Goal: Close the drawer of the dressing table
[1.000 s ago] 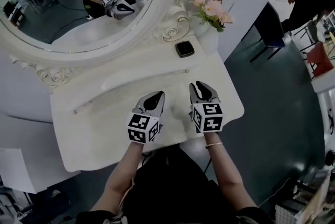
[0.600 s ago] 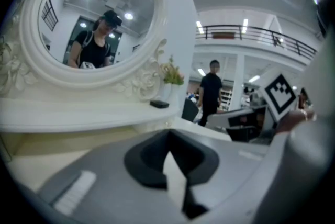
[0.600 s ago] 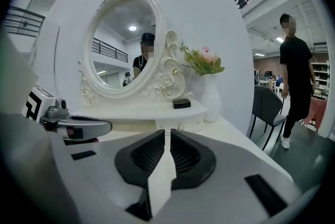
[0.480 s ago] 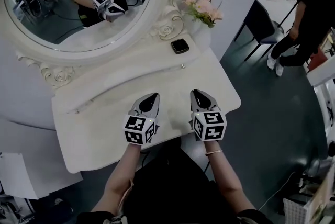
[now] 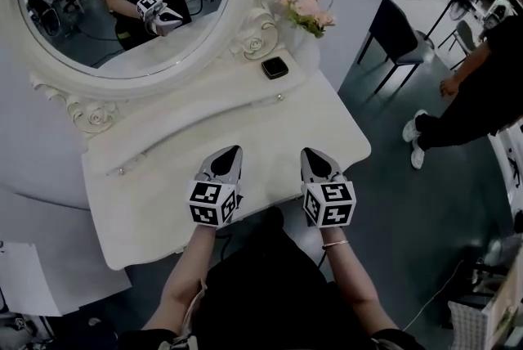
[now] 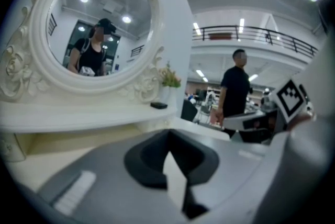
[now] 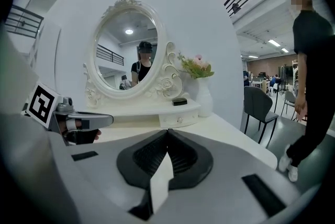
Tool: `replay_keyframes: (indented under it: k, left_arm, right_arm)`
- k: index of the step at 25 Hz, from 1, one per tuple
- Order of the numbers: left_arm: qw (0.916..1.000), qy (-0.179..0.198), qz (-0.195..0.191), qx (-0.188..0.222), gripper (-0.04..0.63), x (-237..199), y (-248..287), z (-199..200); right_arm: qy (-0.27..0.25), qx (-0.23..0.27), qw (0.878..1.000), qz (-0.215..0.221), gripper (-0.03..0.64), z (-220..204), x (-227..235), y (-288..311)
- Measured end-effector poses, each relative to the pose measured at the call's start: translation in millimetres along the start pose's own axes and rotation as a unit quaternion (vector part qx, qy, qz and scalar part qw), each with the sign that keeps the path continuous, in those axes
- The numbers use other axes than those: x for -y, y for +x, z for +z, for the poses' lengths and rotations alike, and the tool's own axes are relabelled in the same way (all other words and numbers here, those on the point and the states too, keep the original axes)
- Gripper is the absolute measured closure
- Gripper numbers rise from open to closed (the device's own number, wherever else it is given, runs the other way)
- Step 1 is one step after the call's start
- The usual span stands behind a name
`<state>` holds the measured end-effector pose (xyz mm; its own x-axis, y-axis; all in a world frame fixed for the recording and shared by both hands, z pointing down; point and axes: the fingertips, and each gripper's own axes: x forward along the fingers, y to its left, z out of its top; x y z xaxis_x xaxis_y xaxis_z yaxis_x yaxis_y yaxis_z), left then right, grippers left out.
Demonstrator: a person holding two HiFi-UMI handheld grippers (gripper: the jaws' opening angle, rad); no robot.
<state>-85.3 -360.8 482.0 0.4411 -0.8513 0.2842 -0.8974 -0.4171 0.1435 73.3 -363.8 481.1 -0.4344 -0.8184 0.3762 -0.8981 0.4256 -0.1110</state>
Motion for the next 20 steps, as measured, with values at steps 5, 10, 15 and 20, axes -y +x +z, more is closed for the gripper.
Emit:
replay_keyframes:
  k: [5, 10, 15, 20]
  left_arm:
    - [1.0, 0.001, 0.0, -0.001, 0.591, 2, -6, -3]
    - [1.0, 0.002, -0.002, 0.0, 0.591, 3, -7, -2]
    - [1.0, 0.001, -0.005, 0.001, 0.591, 4, -4, -1]
    - [1.0, 0.0, -0.005, 0.004, 0.591, 2, 0, 2]
  right_arm:
    - [-0.009, 0.004, 1.0, -0.004, 0.612, -5, -3, -11]
    - [-0.01, 0.008, 1.0, -0.007, 0.612, -5, -4, -17]
    - [-0.007, 0.006, 1.0, -0.005, 0.612, -8, -7, -17]
    - [-0.009, 0.008, 1.0, -0.002, 0.612, -7, -7, -13]
